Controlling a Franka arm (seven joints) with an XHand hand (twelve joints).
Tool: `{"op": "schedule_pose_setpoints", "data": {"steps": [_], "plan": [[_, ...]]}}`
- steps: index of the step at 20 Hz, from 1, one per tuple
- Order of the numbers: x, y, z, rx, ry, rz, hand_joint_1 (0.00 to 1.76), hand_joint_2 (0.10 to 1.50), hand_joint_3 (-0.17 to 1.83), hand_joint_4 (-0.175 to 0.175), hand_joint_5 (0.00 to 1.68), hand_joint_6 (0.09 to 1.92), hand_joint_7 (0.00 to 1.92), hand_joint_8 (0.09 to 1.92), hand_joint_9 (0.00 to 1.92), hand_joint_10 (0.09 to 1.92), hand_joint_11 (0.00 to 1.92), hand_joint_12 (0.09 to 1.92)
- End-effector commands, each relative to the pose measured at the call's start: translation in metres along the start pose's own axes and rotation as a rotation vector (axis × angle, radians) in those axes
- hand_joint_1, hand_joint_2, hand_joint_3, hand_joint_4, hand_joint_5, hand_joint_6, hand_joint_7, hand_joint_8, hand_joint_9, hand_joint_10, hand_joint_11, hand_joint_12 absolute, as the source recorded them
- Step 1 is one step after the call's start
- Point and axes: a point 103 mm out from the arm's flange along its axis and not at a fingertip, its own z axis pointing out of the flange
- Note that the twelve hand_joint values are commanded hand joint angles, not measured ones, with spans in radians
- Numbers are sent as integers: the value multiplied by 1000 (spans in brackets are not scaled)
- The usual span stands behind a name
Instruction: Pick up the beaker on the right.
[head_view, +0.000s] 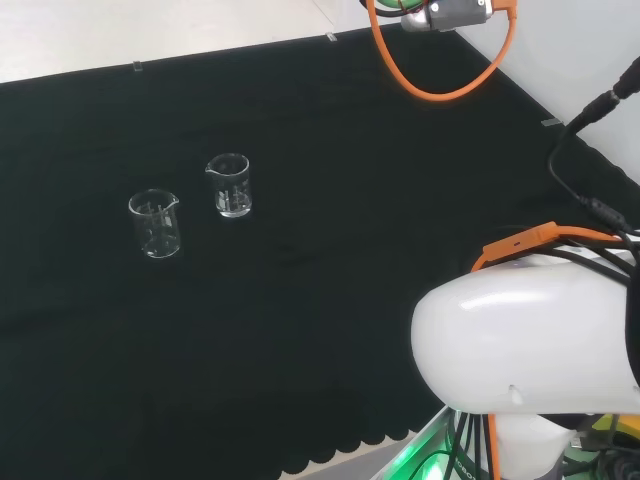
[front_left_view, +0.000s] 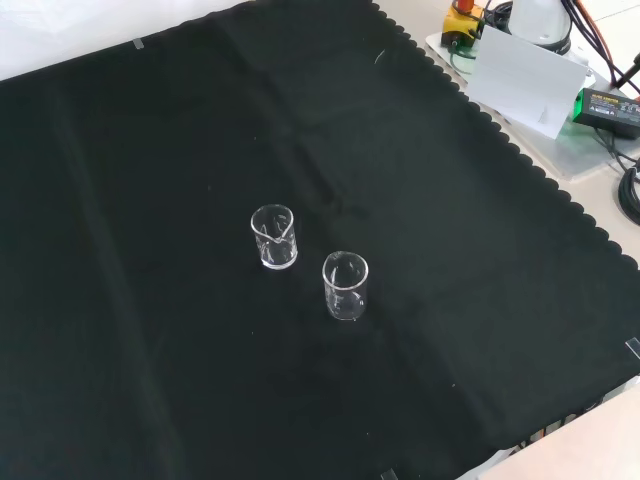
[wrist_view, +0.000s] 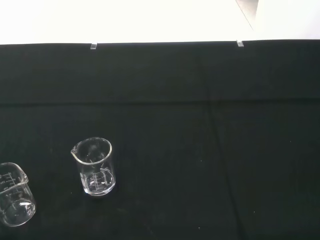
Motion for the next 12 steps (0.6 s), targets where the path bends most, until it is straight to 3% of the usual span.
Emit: {"op": "schedule_pose_setpoints", "data": {"steps": [1,12], "plan": [[-6,0,-12,-7,1,4,106,1371,223,-21,303,87,266,87,397,87,0,972],[1,9,2,20,-15,4,159,1356,195,-21,313,87,279,87,401,87,0,975]]}}
